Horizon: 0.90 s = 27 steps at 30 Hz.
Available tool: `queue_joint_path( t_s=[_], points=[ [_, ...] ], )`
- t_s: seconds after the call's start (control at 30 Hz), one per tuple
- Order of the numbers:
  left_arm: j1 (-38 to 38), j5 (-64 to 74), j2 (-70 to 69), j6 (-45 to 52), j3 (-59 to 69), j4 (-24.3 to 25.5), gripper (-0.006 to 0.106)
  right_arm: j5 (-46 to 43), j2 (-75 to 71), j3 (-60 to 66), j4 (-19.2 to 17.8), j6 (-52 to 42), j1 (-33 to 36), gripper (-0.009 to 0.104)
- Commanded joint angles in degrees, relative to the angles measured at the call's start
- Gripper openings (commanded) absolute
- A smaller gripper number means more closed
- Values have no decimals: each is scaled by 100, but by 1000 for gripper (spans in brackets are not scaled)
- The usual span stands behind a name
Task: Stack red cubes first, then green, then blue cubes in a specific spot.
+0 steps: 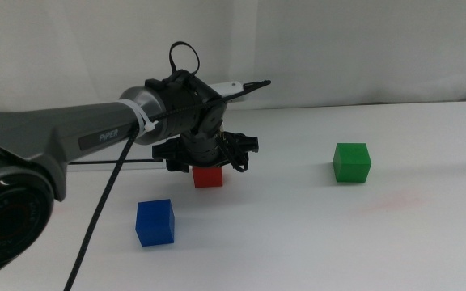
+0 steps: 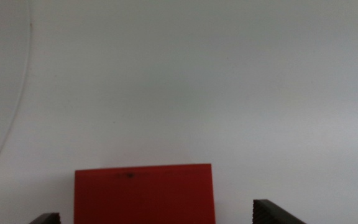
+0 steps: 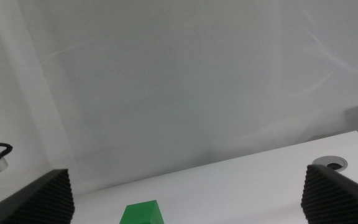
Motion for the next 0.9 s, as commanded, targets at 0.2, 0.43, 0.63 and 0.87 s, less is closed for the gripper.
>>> queue_joint_path(
  t_s=[0.2, 0.43, 0.63, 0.87],
  points=[
    [-10, -3, 171, -106, -19, 48, 70, -41, -20, 42, -24, -48, -18, 103],
    [-10, 115, 146, -96, -19, 358, 2, -41, -20, 42, -24, -48, -18, 103],
    [-64, 247, -223, -48, -19, 276, -3, -41, -20, 42, -24, -48, -18, 103],
    [-835, 907, -1039, -807, 8, 661, -3, -41, -20, 42, -24, -48, -18, 103]
  ],
)
